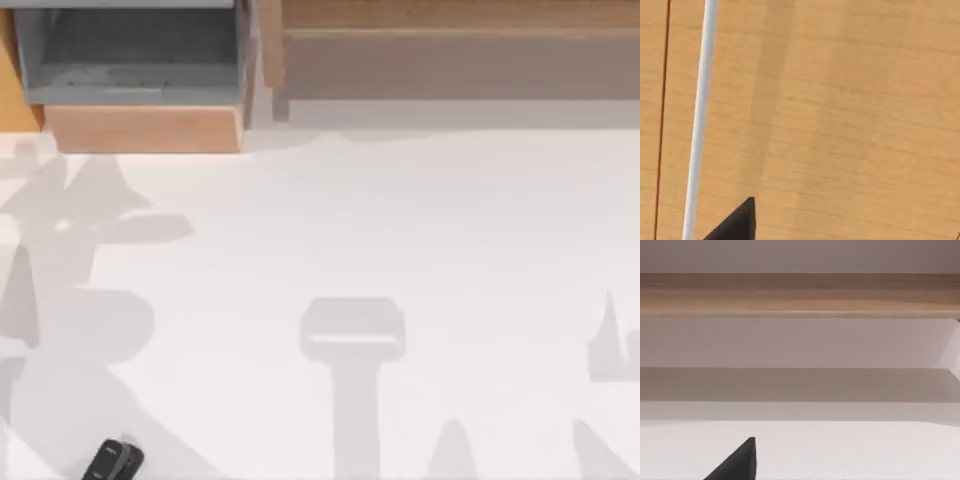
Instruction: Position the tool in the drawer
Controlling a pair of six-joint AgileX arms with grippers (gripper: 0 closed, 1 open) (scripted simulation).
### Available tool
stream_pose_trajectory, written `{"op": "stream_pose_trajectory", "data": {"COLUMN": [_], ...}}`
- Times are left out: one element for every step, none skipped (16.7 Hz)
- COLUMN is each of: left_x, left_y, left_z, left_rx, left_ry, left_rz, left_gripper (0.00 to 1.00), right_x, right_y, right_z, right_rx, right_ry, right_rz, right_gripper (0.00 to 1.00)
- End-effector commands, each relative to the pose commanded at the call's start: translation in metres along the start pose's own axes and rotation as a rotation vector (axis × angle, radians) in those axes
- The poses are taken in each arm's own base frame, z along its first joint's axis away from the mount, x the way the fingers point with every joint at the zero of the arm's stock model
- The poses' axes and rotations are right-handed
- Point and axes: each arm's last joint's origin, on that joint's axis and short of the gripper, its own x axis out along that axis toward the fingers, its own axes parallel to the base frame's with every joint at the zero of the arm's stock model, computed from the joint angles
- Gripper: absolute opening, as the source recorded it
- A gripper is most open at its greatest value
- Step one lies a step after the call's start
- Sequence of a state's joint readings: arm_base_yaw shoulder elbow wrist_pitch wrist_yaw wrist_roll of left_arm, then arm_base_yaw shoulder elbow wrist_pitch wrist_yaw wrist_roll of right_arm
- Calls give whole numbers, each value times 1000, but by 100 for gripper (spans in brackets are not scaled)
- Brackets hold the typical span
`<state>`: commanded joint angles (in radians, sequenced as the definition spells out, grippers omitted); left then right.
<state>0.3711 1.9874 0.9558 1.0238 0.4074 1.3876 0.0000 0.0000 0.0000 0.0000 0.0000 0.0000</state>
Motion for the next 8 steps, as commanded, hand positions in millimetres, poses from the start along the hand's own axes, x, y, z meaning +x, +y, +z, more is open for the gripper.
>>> {"op": "stream_pose_trajectory", "data": {"left_x": [7, 13, 18, 21, 23, 25, 25, 26], "left_y": [-12, -24, -34, -43, -50, -55, -57, -58], "left_z": [-10, -19, -27, -34, -39, -43, -44, -45], "left_rx": [45, 86, 121, 150, 174, 191, 199, 200], "left_ry": [-2, -4, -5, -5, -6, -6, -6, -6], "left_rz": [-1, -1, -2, -1, 0, 0, 1, 1], "left_gripper": [100, 100, 100, 100, 100, 100, 100, 100], "right_x": [0, 0, 0, 0, 0, 0, 0, 0], "right_y": [0, 0, 0, 0, 0, 0, 0, 0], "right_z": [0, 0, 0, 0, 0, 0, 0, 0], "right_rx": [0, 0, 0, 0, 0, 0, 0, 0], "right_ry": [0, 0, 0, 0, 0, 0, 0, 0], "right_rz": [0, 0, 0, 0, 0, 0, 0, 0], "right_gripper": [100, 100, 100, 100, 100, 100, 100, 100]}}
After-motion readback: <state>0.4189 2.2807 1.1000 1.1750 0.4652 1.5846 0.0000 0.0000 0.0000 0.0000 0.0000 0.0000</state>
